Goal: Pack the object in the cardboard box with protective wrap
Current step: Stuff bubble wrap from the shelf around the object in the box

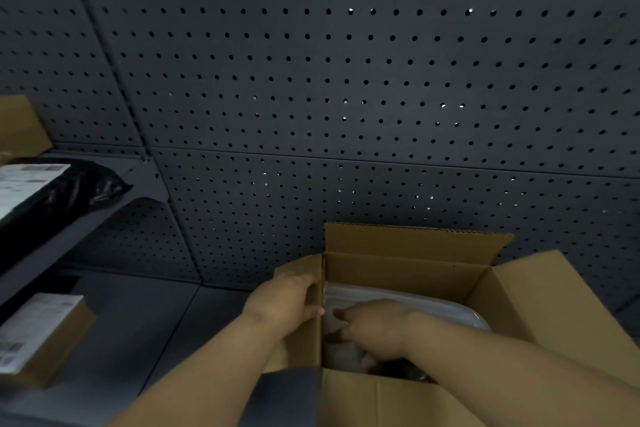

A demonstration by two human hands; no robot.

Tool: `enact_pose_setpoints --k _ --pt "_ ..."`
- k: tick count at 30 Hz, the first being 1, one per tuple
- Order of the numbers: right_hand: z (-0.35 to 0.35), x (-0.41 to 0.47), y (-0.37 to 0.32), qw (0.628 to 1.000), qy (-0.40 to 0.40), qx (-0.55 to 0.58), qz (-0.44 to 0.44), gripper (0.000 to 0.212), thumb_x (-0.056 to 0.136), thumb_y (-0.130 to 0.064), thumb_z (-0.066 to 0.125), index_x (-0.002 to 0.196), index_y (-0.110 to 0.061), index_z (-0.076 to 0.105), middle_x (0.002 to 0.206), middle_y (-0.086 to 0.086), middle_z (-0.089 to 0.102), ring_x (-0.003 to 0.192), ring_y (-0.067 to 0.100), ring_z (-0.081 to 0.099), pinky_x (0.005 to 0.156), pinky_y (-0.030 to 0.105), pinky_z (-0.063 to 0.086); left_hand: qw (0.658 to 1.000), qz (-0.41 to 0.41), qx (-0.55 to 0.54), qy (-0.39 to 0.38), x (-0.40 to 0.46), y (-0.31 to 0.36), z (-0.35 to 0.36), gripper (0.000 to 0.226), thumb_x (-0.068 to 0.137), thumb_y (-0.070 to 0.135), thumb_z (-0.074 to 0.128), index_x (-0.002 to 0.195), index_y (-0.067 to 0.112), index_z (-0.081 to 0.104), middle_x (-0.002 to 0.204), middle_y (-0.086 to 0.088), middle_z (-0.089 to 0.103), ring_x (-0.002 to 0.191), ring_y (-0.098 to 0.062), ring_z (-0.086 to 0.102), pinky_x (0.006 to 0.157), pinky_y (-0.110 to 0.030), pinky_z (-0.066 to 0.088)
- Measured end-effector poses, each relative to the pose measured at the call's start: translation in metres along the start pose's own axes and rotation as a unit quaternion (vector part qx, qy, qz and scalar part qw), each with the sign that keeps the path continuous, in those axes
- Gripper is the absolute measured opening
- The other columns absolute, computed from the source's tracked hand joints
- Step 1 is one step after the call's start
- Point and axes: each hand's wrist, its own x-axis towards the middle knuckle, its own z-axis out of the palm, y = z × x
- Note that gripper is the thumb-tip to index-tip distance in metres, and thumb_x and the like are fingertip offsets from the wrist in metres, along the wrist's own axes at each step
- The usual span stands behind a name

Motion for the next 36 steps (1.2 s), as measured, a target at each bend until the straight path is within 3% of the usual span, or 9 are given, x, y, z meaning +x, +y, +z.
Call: enact_pose_setpoints --k 4,7,9,13,18,24,31,36 --pt "0.007 0.002 0.008 0.998 -0.05 -0.03 -0.013 0.069 0.093 -0.027 0.058 0.151 -0.028 0.021 0.161 0.008 0.011 0.14 0.037 0.027 0.108 0.044 0.035 1.0 -0.004 0.003 -0.009 0.003 0.001 -0.001 0.06 0.091 0.045 0.057 0.144 0.025 0.036 0.142 -0.004 0.046 0.124 -0.02 0.047 0.094 -0.029 0.043" --pt "0.015 0.01 0.004 0.999 -0.045 -0.03 0.0 0.061 0.099 -0.03 0.045 0.153 -0.018 0.018 0.155 0.014 0.027 0.134 0.033 0.038 0.104 0.034 0.036 1.0 -0.006 -0.004 -0.012 0.004 0.001 -0.001 0.06 0.09 0.044 0.058 0.143 0.025 0.037 0.14 -0.004 0.047 0.122 -0.019 0.049 0.091 -0.027 0.043" --pt "0.021 0.015 0.001 0.998 -0.048 -0.051 -0.001 0.055 0.1 -0.032 0.042 0.15 -0.015 0.027 0.149 0.015 0.038 0.128 0.032 0.045 0.099 0.033 0.039 1.0 -0.008 -0.006 -0.01 0.004 0.001 0.0 0.059 0.09 0.044 0.058 0.142 0.026 0.038 0.139 -0.004 0.048 0.121 -0.02 0.049 0.09 -0.027 0.043" --pt "0.027 0.021 -0.001 0.995 -0.073 -0.065 0.017 0.047 0.099 -0.023 0.045 0.144 -0.012 0.04 0.142 0.019 0.045 0.121 0.037 0.049 0.093 0.038 0.045 1.0 -0.007 -0.004 -0.008 0.003 0.001 0.0 0.058 0.09 0.044 0.059 0.141 0.026 0.039 0.138 -0.003 0.049 0.12 -0.019 0.05 0.092 -0.028 0.044" --pt "0.02 0.019 0.001 0.997 -0.022 -0.078 -0.002 0.046 0.096 -0.037 0.047 0.14 -0.02 0.047 0.138 0.019 0.048 0.111 0.038 0.055 0.081 0.037 0.05 1.0 -0.003 0.003 -0.009 0.002 0.003 -0.002 0.059 0.091 0.043 0.058 0.143 0.024 0.037 0.142 -0.003 0.046 0.124 -0.019 0.048 0.094 -0.027 0.042" --pt "0.019 0.021 -0.001 0.998 -0.058 -0.04 -0.003 0.053 0.098 -0.028 0.048 0.148 -0.025 0.032 0.155 0.015 0.026 0.126 0.04 0.043 0.095 0.042 0.045 1.0 -0.009 0.003 -0.011 0.003 0.002 -0.001 0.058 0.09 0.044 0.059 0.141 0.025 0.039 0.139 -0.003 0.048 0.121 -0.02 0.05 0.093 -0.029 0.045" --pt "0.015 0.024 -0.004 0.996 -0.083 -0.034 0.009 0.057 0.098 -0.028 0.049 0.15 -0.027 0.026 0.156 0.013 0.023 0.134 0.038 0.035 0.102 0.041 0.04 1.0 -0.005 0.006 -0.003 0.003 0.002 -0.001 0.06 0.09 0.043 0.059 0.143 0.025 0.037 0.142 -0.003 0.045 0.125 -0.019 0.047 0.095 -0.028 0.042" --pt "0.0 0.002 0.005 0.999 -0.028 -0.033 0.027 0.059 0.094 -0.042 0.052 0.147 -0.022 0.035 0.152 0.013 0.034 0.131 0.037 0.041 0.1 0.044 0.043 0.999 -0.001 0.044 0.005 -0.001 0.005 -0.001 0.055 0.092 0.044 0.055 0.142 0.025 0.039 0.138 -0.004 0.049 0.12 -0.02 0.05 0.091 -0.028 0.044"
